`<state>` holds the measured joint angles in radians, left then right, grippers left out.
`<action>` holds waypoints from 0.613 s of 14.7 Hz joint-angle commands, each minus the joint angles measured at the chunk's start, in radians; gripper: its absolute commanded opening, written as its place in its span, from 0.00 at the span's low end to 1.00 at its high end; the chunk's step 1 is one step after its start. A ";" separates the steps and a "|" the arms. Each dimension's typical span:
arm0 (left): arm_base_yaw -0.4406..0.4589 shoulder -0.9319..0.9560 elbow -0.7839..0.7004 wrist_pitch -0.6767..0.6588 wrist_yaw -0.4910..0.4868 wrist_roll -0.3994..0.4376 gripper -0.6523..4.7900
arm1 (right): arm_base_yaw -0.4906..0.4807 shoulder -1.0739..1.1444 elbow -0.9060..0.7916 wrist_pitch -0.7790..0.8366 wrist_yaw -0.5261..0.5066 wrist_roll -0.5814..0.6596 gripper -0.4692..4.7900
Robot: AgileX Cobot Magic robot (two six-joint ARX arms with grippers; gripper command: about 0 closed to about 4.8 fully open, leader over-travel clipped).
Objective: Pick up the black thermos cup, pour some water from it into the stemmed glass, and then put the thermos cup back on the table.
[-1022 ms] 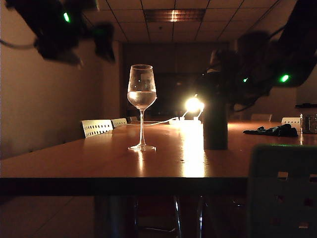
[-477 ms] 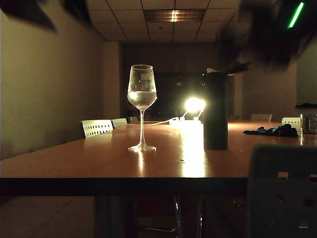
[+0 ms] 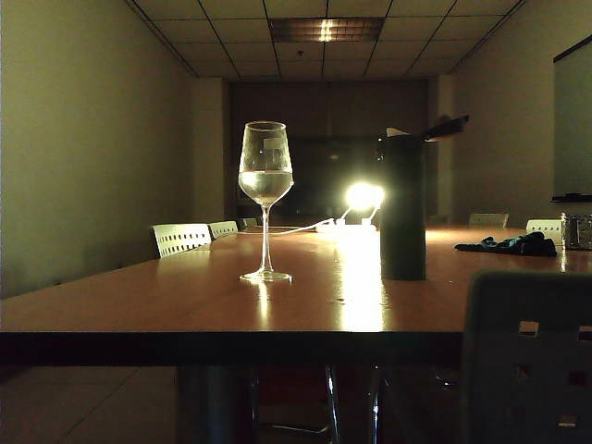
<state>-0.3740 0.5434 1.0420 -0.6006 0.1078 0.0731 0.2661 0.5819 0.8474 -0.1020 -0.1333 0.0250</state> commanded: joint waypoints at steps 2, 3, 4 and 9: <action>-0.001 -0.198 -0.032 -0.227 0.123 -0.074 1.00 | -0.001 -0.346 -0.001 -0.482 0.001 -0.003 1.00; -0.001 -0.257 -0.063 -0.267 0.138 -0.090 1.00 | -0.002 -0.450 -0.009 -0.593 0.001 -0.003 1.00; -0.001 -0.322 -0.115 -0.282 0.143 -0.130 1.00 | -0.002 -0.537 -0.031 -0.668 0.002 -0.002 1.00; 0.000 -0.461 -0.575 0.089 0.159 -0.220 1.00 | -0.003 -0.542 -0.315 -0.384 -0.050 0.012 1.00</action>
<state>-0.3740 0.0834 0.5102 -0.6498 0.2611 -0.1081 0.2630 0.0383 0.5697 -0.6296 -0.1684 0.0284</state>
